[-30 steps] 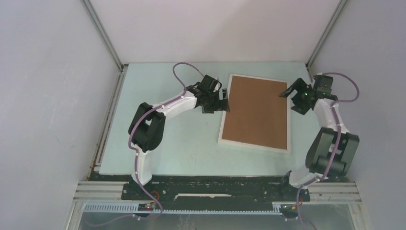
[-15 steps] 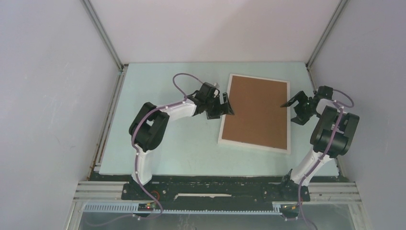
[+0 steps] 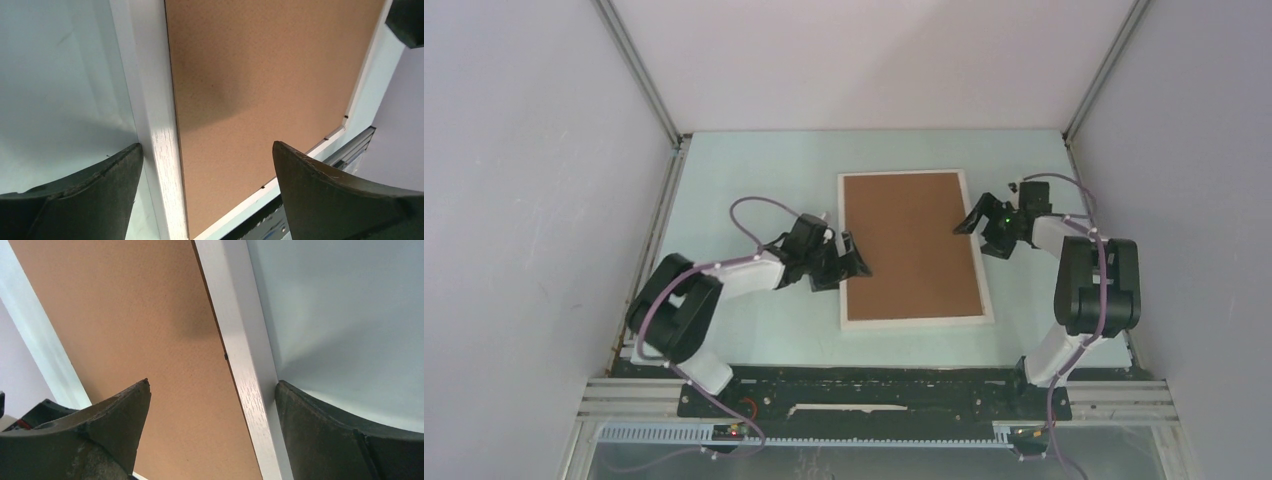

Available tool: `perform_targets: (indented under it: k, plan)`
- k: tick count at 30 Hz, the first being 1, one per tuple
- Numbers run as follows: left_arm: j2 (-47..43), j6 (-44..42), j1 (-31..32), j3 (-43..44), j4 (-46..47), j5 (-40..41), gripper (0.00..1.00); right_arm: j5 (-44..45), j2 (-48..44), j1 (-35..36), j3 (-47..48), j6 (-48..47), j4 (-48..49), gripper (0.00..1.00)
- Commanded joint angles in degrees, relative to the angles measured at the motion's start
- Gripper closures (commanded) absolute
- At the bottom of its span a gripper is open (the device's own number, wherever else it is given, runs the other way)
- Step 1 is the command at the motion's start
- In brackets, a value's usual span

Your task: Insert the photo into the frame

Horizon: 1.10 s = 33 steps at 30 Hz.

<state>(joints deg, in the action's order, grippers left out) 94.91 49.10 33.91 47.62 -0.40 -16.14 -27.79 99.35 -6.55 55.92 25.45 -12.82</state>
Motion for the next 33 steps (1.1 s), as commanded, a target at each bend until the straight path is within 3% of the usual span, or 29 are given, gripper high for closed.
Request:
perform_targets:
  k: [1,5,13,18,23,26,33]
  plan:
    - [-9.6,0.5,-1.8,-6.7,1.3,-0.6,0.01,-10.5,-3.7,6.2,-4.2,3.8,-0.1,0.0]
    - [-15.0,-4.9,-5.0,-7.3,-8.1,4.7,0.01,-9.4,-4.0,5.3,-5.6,0.6,-1.1,0.0]
    - [-19.1,-2.5,-12.0,-7.5,-7.5,6.1,0.12,-12.6,-3.5,3.0,-5.6,-0.3,0.0,0.0]
    - [-14.9,-4.0,-12.5,-4.0,-10.6,9.9,0.2,-13.1,-3.2,2.0,-5.6,0.1,0.9,0.0]
    - [-10.3,-4.9,-12.3,-1.5,-11.2,12.0,0.39,-14.2,-2.7,1.7,-5.6,0.6,1.8,0.0]
    - [-9.3,-4.8,-11.9,-1.3,-11.7,14.2,0.45,-14.0,-2.8,1.6,-5.6,0.4,1.7,0.0]
    - [-7.2,-5.3,-10.1,-0.8,-10.9,13.8,0.45,-14.2,-2.1,1.8,-5.6,0.6,2.3,0.0]
